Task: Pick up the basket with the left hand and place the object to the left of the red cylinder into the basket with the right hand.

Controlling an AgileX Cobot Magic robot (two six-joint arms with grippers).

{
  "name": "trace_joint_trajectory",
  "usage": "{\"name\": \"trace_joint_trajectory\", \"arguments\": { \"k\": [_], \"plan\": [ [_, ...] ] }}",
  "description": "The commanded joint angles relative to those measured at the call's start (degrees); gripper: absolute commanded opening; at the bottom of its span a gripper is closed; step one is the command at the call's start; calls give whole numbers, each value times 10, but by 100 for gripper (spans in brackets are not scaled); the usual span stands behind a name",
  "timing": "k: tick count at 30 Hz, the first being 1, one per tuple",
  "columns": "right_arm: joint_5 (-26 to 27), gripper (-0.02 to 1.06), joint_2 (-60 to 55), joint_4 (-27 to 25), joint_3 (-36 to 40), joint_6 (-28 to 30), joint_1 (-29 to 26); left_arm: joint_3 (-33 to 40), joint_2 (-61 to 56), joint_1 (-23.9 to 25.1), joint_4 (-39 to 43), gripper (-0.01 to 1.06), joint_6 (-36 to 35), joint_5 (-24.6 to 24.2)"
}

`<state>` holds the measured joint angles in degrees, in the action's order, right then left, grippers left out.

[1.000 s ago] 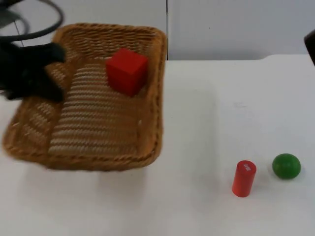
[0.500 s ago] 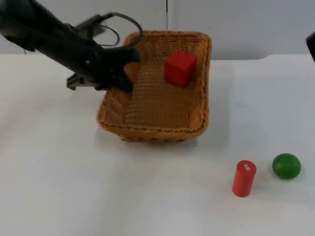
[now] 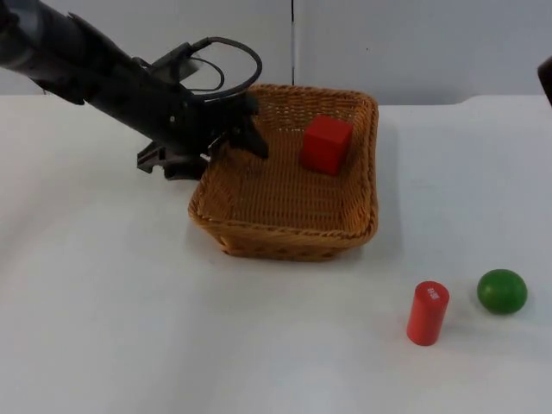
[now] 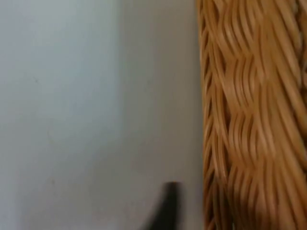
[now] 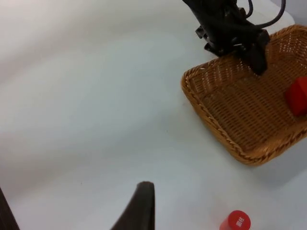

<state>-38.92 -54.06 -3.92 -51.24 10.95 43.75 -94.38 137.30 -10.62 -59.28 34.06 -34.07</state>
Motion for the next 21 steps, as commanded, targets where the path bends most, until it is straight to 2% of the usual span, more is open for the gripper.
{"name": "trace_joint_trajectory", "arguments": {
  "k": [1, 2, 5, 9, 10, 13, 14, 17, 19, 21],
  "plan": [
    [7, 87, 3, 4, 3, 0, -1, -2, -6, 0, -8, 100, -1, -12],
    [7, 87, 3, 4, 3, 0, -1, -2, -9, 2, -5, 105, -1, -13],
    [7, 87, 3, 4, 3, 0, -1, -2, -21, 9, 10, 105, 2, -14],
    [4, 87, 3, 4, 3, 0, -1, -2, -61, 36, 113, 105, -19, -21],
    [4, 87, 3, 4, 3, 0, -1, -2, -61, 36, 113, 105, -19, -21],
    [3, 87, 3, 8, 3, 0, -1, -2, -90, 56, 194, 105, -74, -54],
    [3, 87, 3, 8, 3, 0, -1, -2, -90, 56, 194, 105, -74, -54],
    [4, 87, 3, 8, 3, 0, -1, -2, -111, 61, 254, 105, -89, -108],
    [8, 87, 3, 8, 3, 0, -1, -1, -117, 61, 274, 105, -100, -120],
    [15, 87, 3, 8, 3, 0, -1, -1, -129, 59, 312, 105, -131, -144]
  ]
}}
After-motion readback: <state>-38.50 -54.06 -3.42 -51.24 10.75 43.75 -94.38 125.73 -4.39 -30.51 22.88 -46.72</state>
